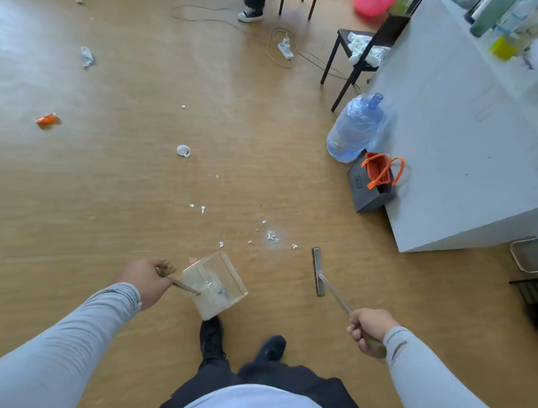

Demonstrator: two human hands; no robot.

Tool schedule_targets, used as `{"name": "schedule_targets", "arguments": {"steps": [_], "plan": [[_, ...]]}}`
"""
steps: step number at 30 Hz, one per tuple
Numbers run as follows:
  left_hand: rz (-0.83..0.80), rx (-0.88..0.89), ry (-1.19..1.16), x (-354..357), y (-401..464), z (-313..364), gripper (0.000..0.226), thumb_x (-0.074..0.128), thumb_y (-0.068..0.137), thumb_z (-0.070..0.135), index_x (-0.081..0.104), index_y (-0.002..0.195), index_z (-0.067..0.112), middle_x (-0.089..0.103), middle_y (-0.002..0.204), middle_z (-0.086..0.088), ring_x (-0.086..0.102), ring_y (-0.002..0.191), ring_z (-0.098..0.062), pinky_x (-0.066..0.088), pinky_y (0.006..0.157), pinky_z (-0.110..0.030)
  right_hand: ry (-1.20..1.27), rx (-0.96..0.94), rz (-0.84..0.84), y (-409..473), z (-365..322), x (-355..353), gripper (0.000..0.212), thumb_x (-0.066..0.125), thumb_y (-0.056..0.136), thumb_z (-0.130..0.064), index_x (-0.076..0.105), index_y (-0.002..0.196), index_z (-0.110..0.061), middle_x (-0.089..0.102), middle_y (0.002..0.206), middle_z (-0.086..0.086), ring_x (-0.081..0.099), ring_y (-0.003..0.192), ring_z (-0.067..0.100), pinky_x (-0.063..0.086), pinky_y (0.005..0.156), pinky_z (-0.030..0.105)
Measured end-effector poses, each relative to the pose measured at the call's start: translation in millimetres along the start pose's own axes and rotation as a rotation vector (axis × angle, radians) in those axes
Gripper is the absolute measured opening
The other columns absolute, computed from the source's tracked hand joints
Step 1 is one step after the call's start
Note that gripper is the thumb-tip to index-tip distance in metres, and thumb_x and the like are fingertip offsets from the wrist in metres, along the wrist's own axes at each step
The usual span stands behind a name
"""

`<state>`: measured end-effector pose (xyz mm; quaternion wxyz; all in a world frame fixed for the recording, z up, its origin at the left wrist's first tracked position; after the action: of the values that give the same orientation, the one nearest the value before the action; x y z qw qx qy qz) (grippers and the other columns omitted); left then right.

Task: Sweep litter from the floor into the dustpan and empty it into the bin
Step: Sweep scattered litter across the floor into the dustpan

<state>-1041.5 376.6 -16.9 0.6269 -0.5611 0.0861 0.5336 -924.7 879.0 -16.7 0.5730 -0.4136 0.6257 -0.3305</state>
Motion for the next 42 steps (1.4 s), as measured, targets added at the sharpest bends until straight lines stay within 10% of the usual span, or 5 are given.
{"name": "schedule_targets", "arguments": {"steps": [8, 20, 25, 36, 42], "plan": [[0.034, -0.120, -0.055, -10.7, 0.8, -17.6, 0.026, 0.073, 0.086, 0.024, 0.070, 0.112, 0.021, 0.070, 0.099, 0.004, 0.066, 0.103, -0.026, 0.048, 0.089, -0.030, -0.226, -0.112, -0.055, 10.1, -55.6, 37.4, 0.019, 0.046, 0.086, -0.003, 0.063, 0.086, 0.006, 0.056, 0.054, 0.013, 0.048, 0.056, 0.026, 0.038, 0.049, 0.029], [0.100, -0.253, -0.022, -67.2, 19.2, -74.3, 0.033, 0.073, 0.087, 0.027, 0.070, 0.118, 0.017, 0.071, 0.102, -0.002, 0.065, 0.099, -0.029, 0.050, 0.087, -0.031, -0.363, -0.307, -0.253, -42.4, -151.2, 162.2, 0.019, 0.041, 0.092, 0.005, 0.055, 0.094, -0.008, 0.048, 0.070, 0.014, 0.038, 0.043, 0.019, 0.027, 0.040, 0.021], [0.041, -0.212, 0.005, -74.1, 70.1, -99.6, 0.028, 0.071, 0.087, 0.025, 0.071, 0.114, 0.021, 0.073, 0.110, -0.002, 0.066, 0.102, -0.028, 0.051, 0.089, -0.031, -0.601, -0.443, -0.196, -46.4, -183.4, 221.9, 0.006, 0.054, 0.089, -0.002, 0.058, 0.091, -0.006, 0.062, 0.076, 0.014, 0.057, 0.059, 0.024, 0.047, 0.050, 0.030], [-0.030, -0.212, 0.003, -51.0, 135.2, -178.8, 0.024, 0.062, 0.074, 0.039, 0.068, 0.096, 0.034, 0.071, 0.091, 0.011, 0.068, 0.083, -0.021, 0.058, 0.084, -0.038, -1.068, -0.422, -0.224, -46.1, -122.7, 357.8, 0.022, 0.056, 0.085, -0.009, 0.045, 0.068, -0.017, 0.052, 0.074, 0.005, 0.047, 0.059, 0.016, 0.045, 0.057, 0.024], [-0.022, -0.189, 0.017, -60.8, 119.2, -182.4, 0.014, 0.062, 0.078, 0.040, 0.062, 0.092, 0.036, 0.068, 0.087, 0.012, 0.066, 0.077, -0.021, 0.056, 0.073, -0.032, -0.600, -0.214, -0.370, -80.6, -122.4, 302.7, 0.037, 0.051, 0.090, -0.003, 0.061, 0.125, -0.012, 0.050, 0.065, 0.012, 0.040, 0.050, 0.020, 0.035, 0.043, 0.026]]}}
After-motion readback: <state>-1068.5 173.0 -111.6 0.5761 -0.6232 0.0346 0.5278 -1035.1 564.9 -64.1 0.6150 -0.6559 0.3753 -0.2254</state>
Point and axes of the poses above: each hand's wrist, its own y-axis towards the middle knuckle, its own x-axis out of the palm, z = x × y, the point moved 9 cm from there along y, towards the middle knuckle
